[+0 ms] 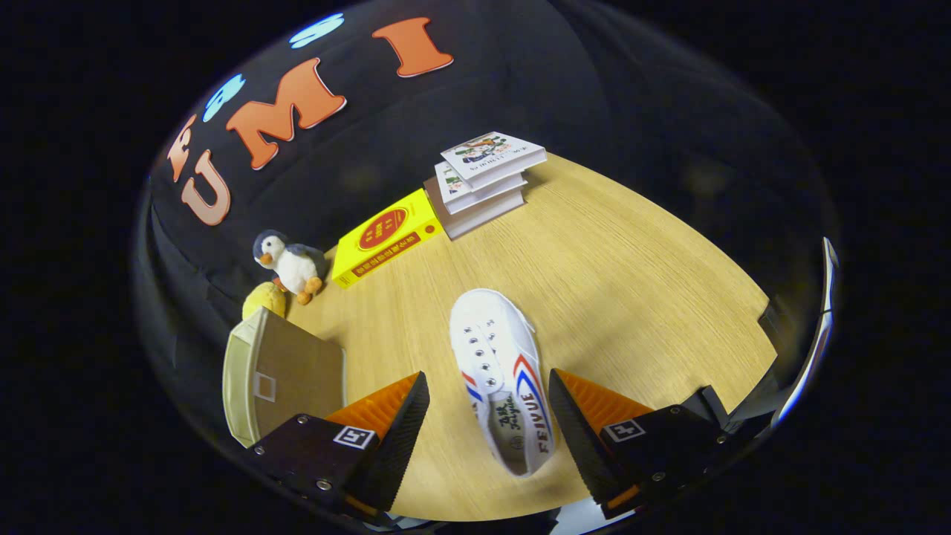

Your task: Open the storage box then place both shoes into the box .Put the left shoe in first, then the right shoe, with the right side of both shoes facing outward in a uniform manner.

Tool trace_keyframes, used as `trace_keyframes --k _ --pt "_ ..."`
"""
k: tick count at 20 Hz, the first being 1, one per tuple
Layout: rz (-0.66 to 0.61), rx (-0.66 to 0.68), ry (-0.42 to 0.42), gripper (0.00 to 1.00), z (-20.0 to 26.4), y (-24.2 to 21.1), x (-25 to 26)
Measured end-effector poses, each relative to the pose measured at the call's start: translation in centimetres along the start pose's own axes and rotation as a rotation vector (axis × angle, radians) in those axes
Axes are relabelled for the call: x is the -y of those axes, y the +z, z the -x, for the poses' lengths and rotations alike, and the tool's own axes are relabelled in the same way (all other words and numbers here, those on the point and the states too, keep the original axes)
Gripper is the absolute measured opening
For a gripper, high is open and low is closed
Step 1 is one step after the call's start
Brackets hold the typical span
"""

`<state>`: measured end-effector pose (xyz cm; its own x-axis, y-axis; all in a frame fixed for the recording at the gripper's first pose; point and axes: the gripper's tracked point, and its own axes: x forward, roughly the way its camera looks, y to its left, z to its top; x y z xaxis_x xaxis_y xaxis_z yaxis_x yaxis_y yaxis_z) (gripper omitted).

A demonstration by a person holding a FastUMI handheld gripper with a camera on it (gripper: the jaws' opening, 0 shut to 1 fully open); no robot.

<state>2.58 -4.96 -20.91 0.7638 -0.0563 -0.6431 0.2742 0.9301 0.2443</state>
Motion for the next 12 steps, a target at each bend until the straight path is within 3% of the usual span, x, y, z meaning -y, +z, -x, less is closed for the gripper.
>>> trace_keyframes --k 9,12 --pt "0.117 -0.132 -0.045 0.75 -5.2 -3.8 3.1" --pt "0.064 -0.167 0.022 0.56 -6.0 -4.4 1.7"
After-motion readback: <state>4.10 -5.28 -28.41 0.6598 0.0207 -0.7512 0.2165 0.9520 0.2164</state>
